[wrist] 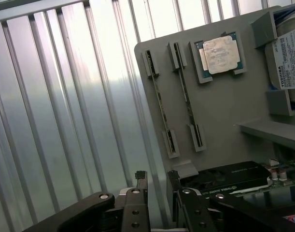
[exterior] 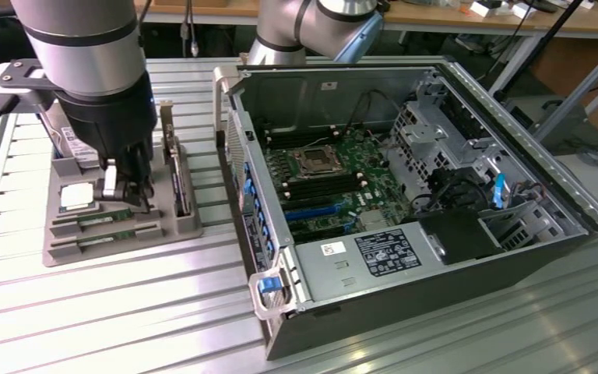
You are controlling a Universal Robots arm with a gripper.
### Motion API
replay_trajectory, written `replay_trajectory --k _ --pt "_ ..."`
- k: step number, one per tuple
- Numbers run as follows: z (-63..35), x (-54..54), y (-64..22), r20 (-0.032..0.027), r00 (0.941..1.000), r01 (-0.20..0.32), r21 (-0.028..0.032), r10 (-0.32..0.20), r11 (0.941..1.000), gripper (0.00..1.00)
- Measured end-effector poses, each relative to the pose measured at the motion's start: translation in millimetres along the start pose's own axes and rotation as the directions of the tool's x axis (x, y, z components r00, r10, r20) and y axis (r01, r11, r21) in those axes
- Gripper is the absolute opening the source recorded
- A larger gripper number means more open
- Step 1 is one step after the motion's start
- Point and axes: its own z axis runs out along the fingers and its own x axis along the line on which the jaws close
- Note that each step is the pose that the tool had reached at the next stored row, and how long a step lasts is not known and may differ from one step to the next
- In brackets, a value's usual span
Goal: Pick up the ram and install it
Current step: 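Pick up the ram and move it above insertion slot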
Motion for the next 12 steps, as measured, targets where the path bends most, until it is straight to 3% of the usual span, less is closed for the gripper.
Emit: replay_trajectory --k 12 --pt "11.0 -0.2 0.3 0.0001 1.0000 0.007 0.0001 -0.007 1.0000 0.30"
